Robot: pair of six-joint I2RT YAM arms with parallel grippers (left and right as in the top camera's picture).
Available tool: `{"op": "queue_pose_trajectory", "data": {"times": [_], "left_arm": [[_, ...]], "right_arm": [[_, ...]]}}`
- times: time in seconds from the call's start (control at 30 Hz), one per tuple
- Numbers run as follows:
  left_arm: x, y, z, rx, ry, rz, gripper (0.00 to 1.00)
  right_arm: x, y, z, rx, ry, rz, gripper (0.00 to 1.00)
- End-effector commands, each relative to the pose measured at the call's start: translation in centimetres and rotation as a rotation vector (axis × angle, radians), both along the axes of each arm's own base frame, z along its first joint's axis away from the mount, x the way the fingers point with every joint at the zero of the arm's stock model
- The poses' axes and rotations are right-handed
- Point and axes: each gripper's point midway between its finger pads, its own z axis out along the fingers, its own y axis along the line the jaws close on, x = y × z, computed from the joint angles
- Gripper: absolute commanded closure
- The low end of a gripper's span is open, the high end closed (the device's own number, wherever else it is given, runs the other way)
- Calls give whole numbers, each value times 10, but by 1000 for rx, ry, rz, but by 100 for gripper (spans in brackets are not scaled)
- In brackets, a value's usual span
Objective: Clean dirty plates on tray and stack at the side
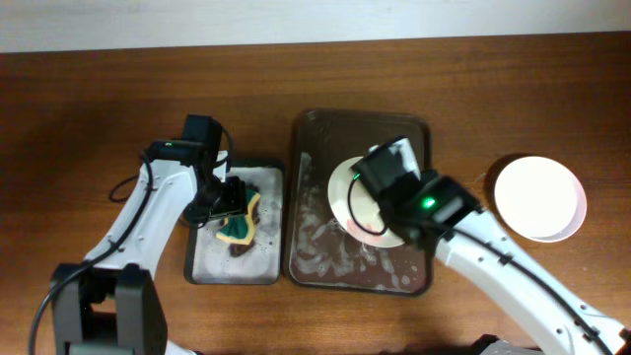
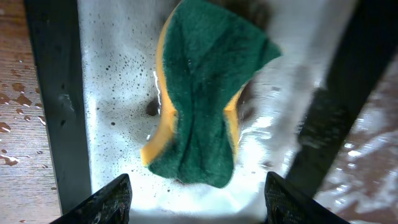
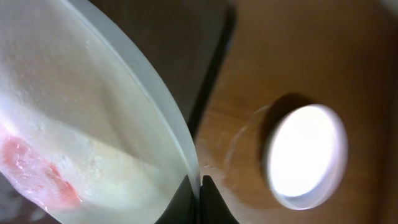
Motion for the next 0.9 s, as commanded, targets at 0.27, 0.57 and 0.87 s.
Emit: {"op": "queue_pose_trajectory", "data": {"times": [0.27, 0.57, 0.87], "left_arm": [[1, -3, 123, -91, -408, -7, 0], [5, -5, 128, -105, -437, -10, 0], [-3, 4, 48, -36, -283, 2, 15]], "right_arm": [[-23, 10, 106, -173, -521, 5, 96], [-29, 31, 74, 20, -386, 7, 96], [-6, 4, -25, 600, 223, -345, 96]]}}
